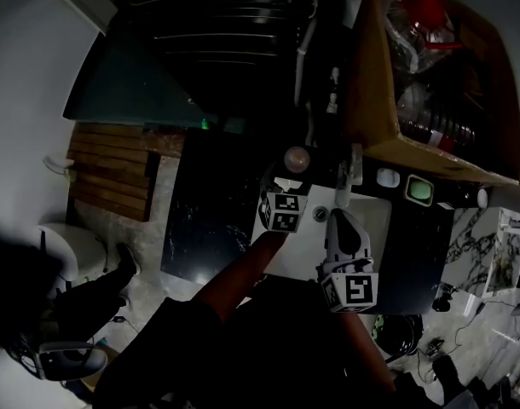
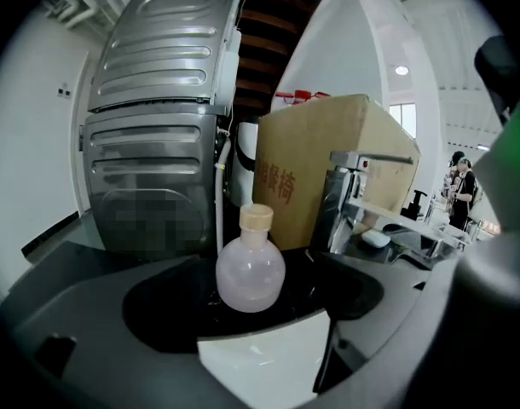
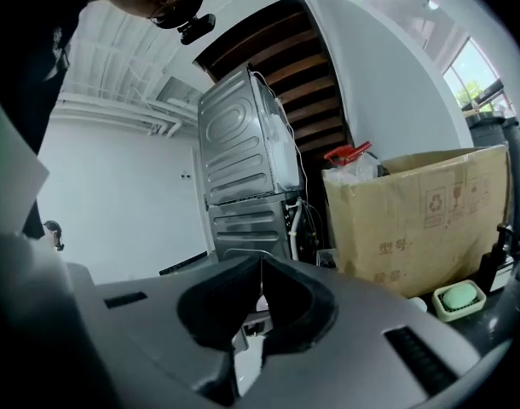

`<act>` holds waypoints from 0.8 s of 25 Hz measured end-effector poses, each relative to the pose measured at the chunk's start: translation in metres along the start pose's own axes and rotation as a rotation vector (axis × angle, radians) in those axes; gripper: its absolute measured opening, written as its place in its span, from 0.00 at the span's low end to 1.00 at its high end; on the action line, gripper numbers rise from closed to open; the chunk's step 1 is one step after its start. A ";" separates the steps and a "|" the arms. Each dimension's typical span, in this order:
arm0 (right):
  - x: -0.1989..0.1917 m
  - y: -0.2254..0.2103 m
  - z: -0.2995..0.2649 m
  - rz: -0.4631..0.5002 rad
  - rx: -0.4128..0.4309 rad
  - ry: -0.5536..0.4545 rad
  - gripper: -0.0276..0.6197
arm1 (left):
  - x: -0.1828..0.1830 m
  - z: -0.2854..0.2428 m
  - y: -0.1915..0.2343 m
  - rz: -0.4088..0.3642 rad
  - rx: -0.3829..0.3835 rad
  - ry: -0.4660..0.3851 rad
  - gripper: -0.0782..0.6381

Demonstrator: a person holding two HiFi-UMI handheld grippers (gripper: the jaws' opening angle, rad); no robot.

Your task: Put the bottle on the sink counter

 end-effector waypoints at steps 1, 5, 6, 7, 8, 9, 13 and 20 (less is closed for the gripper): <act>0.001 0.003 0.003 0.001 -0.004 -0.002 0.10 | 0.002 0.008 0.001 0.008 0.000 -0.009 0.66; 0.002 0.007 0.024 0.004 -0.032 -0.015 0.10 | 0.021 0.053 0.001 0.092 -0.001 -0.068 0.66; 0.004 0.011 0.028 0.007 -0.036 -0.022 0.10 | 0.022 0.065 0.003 0.093 0.003 -0.083 0.66; 0.005 0.015 0.032 0.009 -0.037 -0.032 0.10 | 0.022 0.076 0.006 0.084 0.009 -0.098 0.66; 0.007 0.019 0.037 0.013 -0.037 -0.042 0.10 | 0.022 0.088 0.008 0.072 0.013 -0.116 0.66; 0.008 0.022 0.042 0.019 -0.037 -0.051 0.10 | 0.024 0.102 0.009 0.061 0.017 -0.138 0.66; 0.006 0.036 0.070 0.053 -0.033 -0.068 0.10 | 0.033 0.160 0.006 0.029 0.030 -0.226 0.66; -0.007 0.064 0.118 0.073 -0.045 -0.081 0.10 | 0.038 0.244 -0.022 0.037 -0.029 -0.334 0.66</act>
Point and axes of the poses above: the fingertips, and each gripper's own axes: z backward along the fingers, y to its left, x out of its top, the point moved 5 cm from there along z, backward along the fingers, and after that the axes turned 13 degrees about -z, right-handed, at the moved point
